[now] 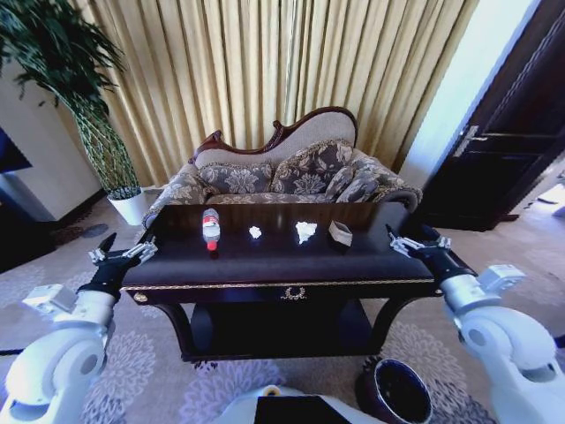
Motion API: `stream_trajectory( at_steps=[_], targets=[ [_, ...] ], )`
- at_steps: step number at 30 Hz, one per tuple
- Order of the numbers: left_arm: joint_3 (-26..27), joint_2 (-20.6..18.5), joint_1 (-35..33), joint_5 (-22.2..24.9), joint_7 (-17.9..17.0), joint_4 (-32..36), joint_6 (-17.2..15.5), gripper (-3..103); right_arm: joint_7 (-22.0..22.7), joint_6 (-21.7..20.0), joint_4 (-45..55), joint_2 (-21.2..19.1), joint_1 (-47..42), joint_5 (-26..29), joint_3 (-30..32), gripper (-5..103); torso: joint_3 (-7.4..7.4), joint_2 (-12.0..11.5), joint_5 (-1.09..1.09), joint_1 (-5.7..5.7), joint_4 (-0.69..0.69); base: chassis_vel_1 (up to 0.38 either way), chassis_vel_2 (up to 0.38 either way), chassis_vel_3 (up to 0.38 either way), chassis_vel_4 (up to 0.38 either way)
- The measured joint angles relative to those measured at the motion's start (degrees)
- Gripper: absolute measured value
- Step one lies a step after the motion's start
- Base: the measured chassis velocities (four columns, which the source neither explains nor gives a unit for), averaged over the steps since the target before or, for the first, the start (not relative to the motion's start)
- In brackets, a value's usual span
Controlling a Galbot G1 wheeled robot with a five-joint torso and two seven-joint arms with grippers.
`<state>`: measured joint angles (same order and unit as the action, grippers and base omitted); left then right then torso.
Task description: Move to the front of the table and place the trash on the table into the trash bin.
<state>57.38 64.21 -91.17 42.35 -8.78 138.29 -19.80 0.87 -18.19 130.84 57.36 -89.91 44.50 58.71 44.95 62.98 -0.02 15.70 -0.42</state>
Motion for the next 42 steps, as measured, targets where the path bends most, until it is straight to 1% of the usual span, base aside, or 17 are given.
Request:
stream_trajectory(
  at_steps=[12,20,25,28,29,32,34,36,37,39,41,42],
  targets=[
    [-0.3,0.1,0.2,0.0,0.0,0.0,0.0,100,0.0,0.0,-0.3,-0.1,0.1,0.0,-0.1,100,0.0,0.0,0.01,0.0,-0.01,-0.065,-0.058,0.066,0.053],
    [-0.3,0.1,0.3,0.0,0.0,-0.4,0.0,100,0.0,-0.1,-0.4,-0.1,0.5,0.9,-0.9,100,0.0,0.0,0.01,0.0,0.0,-0.075,-0.069,0.079,0.064],
    [-0.7,0.2,0.4,-0.3,0.0,-0.5,0.1,100,0.0,1.3,-0.7,0.2,0.6,-0.2,-2.1,100,0.0,0.0,0.02,0.0,-0.01,-0.007,-0.008,0.011,0.008],
    [-1.1,0.3,0.4,-0.8,-0.2,-0.7,0.6,100,0.0,1.4,-0.9,0.2,0.6,-0.9,-2.3,100,0.0,0.0,0.01,0.0,-0.01,0.0,0.0,0.0,0.0],
    [-1.4,0.3,0.3,-1.2,-0.4,-0.8,1.4,100,0.1,1.5,-1.2,0.0,0.7,-1.6,-2.4,100,0.0,0.0,-0.01,0.0,0.0,0.0,0.0,0.0,0.0],
    [-1.4,0.2,0.2,-1.2,-0.4,-0.7,1.5,100,1.0,1.1,-1.6,-0.6,1.0,-2.1,-2.9,100,0.0,0.0,-0.01,0.0,-0.01,0.0,0.0,0.0,0.0],
    [-1.2,0.0,0.1,-1.2,-0.5,-0.5,1.5,100,2.5,-1.1,-1.7,-1.7,1.9,-1.6,-3.2,100,0.0,0.0,0.01,0.0,-0.01,0.0,0.0,0.0,0.0],
    [-0.8,-0.4,0.0,-1.2,-0.6,-0.2,1.4,100,4.3,-4.3,-1.7,-3.6,3.2,1.1,-3.4,100,0.0,0.0,0.03,0.0,-0.01,0.0,0.0,0.0,0.0],
    [-0.8,-0.4,0.0,-1.2,-0.6,-0.2,1.4,100,4.3,-4.3,-1.7,-3.6,3.2,1.1,-3.4,100,0.0,0.0,0.03,0.0,-0.01,0.0,0.0,0.0,0.0],
    [-0.2,-0.9,-0.1,-1.0,-0.7,0.0,1.1,100,7.2,-9.9,-1.7,-7.3,5.5,7.1,-3.6,100,0.0,0.0,0.01,0.0,0.0,0.0,0.0,0.0,0.0],
    [-0.1,-0.9,-0.1,-1.0,-0.8,0.0,1.0,100,7.5,-10.6,-1.7,-8.0,5.8,8.0,-3.7,100,0.0,0.0,0.01,0.0,0.01,0.0,0.0,0.0,0.0],
    [0.1,-1.1,-0.2,-1.0,-0.8,0.0,0.9,100,8.0,-12.5,-2.1,-10.2,6.8,10.5,-4.0,100,0.0,0.0,-0.01,0.0,0.01,0.0,0.0,0.0,0.0]
  ],
)
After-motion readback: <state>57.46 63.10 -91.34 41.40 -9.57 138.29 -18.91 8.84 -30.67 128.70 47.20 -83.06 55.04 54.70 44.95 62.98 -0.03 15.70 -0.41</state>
